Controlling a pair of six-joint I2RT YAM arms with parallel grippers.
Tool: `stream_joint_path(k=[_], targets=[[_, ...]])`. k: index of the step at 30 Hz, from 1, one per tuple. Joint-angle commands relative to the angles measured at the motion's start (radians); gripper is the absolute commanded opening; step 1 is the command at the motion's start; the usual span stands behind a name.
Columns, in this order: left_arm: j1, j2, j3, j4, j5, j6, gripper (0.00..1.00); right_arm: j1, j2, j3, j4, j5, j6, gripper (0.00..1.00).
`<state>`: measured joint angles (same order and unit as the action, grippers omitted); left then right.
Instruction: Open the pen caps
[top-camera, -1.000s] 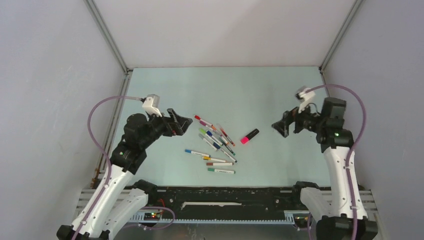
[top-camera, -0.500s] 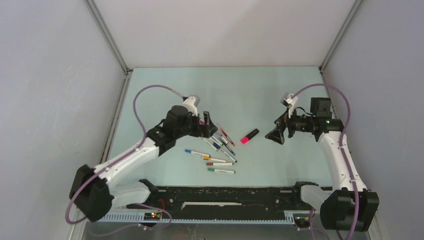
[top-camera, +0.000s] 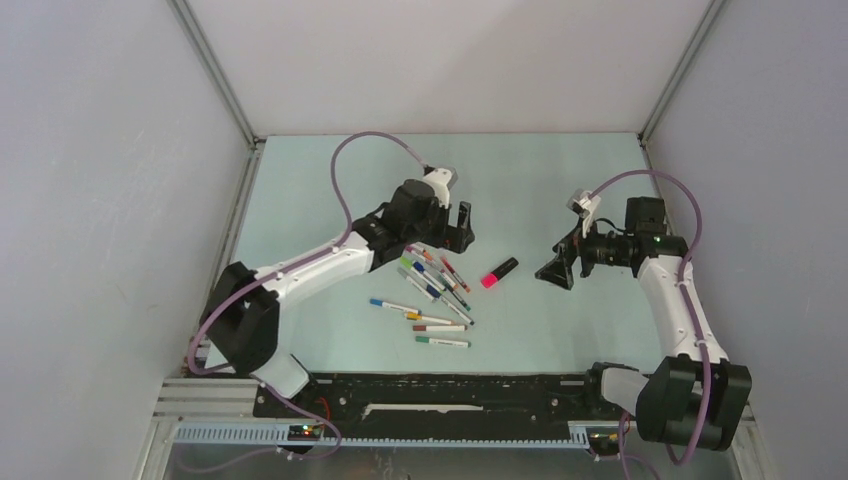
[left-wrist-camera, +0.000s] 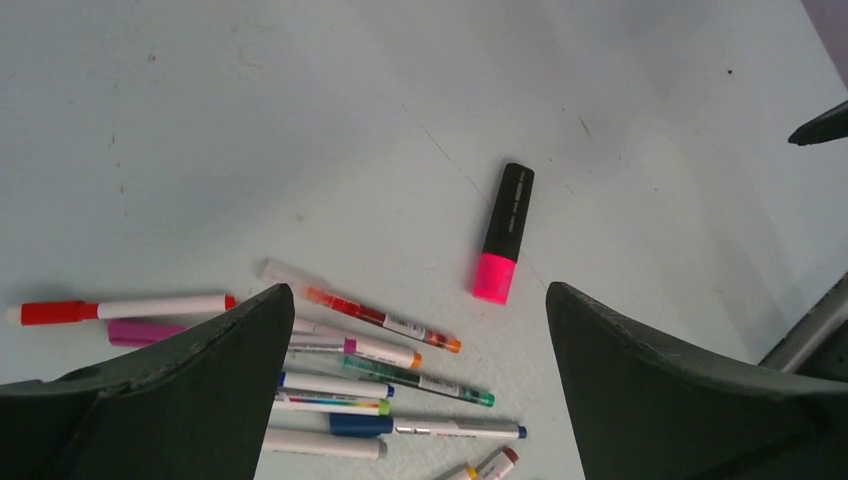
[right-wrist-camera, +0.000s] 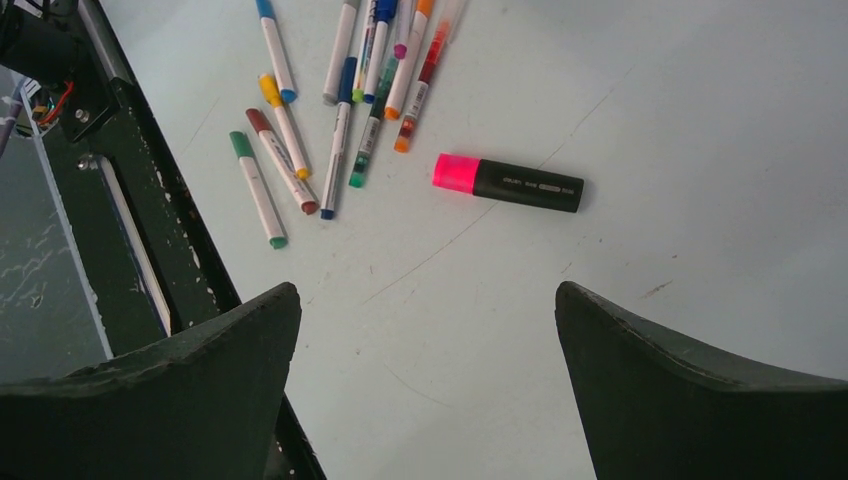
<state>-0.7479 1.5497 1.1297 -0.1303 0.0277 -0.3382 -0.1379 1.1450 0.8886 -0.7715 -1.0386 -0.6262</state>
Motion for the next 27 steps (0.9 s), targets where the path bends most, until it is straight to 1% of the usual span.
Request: stream_joint_path(k=[1,5,11,14,16,21,26,27], targets=[[-0.017,0.059,0.098,-0.016,-0.052,0.054,0.98,-0.005,0.024,0.017,-0.008,0.007,-0.035,1.00],[-0.022,0.120,0.168,-0.042,-0.052,0.084,0.97,-0.006,0.022,0.024,-0.007,0.040,-0.031,1.00],[-0.035,0.272,0.351,-0.177,-0.079,0.168,0.87,-0.031,0.001,0.024,0.023,0.096,0.011,1.00],[-0.050,0.331,0.409,-0.206,-0.040,0.183,0.81,-0.041,-0.004,0.024,0.037,0.109,0.029,1.00],[-0.074,0.352,0.411,-0.190,0.002,0.185,0.78,-0.046,-0.013,0.025,0.048,0.131,0.047,1.00],[-0.152,0.392,0.364,-0.132,0.003,0.194,0.75,-0.105,-0.027,0.032,0.079,0.195,0.107,1.00],[-0.193,0.440,0.362,-0.104,-0.024,0.189,0.69,-0.141,-0.030,0.032,0.087,0.187,0.135,1.00],[-0.199,0.450,0.371,-0.111,-0.055,0.190,0.68,-0.141,-0.030,0.032,0.087,0.183,0.135,1.00]])
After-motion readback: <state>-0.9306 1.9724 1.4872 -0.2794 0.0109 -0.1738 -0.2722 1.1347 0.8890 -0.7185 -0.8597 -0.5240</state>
